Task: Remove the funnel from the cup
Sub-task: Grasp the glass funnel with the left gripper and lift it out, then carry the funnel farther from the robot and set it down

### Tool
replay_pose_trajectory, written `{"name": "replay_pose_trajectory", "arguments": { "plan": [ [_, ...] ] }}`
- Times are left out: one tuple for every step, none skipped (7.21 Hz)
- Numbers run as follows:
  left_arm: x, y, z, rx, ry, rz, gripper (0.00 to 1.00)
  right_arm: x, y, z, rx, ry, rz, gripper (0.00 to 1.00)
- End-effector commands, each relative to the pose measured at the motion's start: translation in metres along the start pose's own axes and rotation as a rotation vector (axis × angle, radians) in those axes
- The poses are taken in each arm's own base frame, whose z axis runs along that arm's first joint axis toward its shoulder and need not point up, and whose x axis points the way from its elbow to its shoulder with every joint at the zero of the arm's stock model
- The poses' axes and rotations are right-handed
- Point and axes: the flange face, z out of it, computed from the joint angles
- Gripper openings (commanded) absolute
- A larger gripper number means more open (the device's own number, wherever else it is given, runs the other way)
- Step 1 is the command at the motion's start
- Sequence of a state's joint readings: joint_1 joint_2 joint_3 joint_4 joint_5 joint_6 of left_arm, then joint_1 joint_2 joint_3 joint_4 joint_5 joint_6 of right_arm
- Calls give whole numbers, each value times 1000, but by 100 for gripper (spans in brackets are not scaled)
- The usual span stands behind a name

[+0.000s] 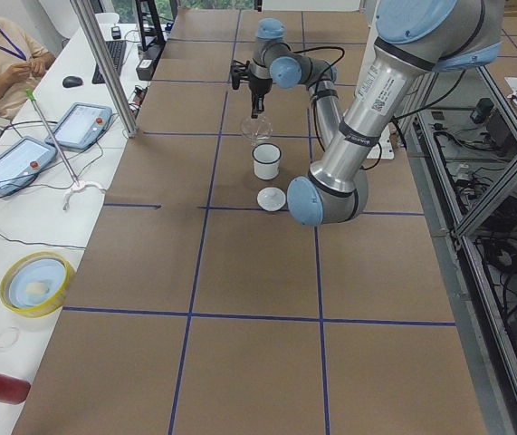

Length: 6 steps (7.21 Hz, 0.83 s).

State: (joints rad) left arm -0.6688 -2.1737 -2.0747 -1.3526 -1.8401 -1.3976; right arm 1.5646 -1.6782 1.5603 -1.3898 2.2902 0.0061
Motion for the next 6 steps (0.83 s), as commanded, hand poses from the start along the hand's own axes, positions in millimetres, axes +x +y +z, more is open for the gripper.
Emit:
{"name": "replay_pose_trajectory", "arguments": {
  "plan": [
    [5,-46,39,229,232,-367,0,0,0,0,0,0,0,100],
    [-1,-65,62,330,375,-485,0,0,0,0,0,0,0,100],
    [-13,-88,105,415,474,-617,0,0,0,0,1,0,-1,100],
    [-33,-104,152,480,510,-678,0,0,0,0,0,0,0,100],
    [-56,-120,186,563,538,-700,0,0,0,0,0,0,0,100],
    [-74,-126,213,588,507,-703,0,0,0,0,0,0,0,100]
  ]
}}
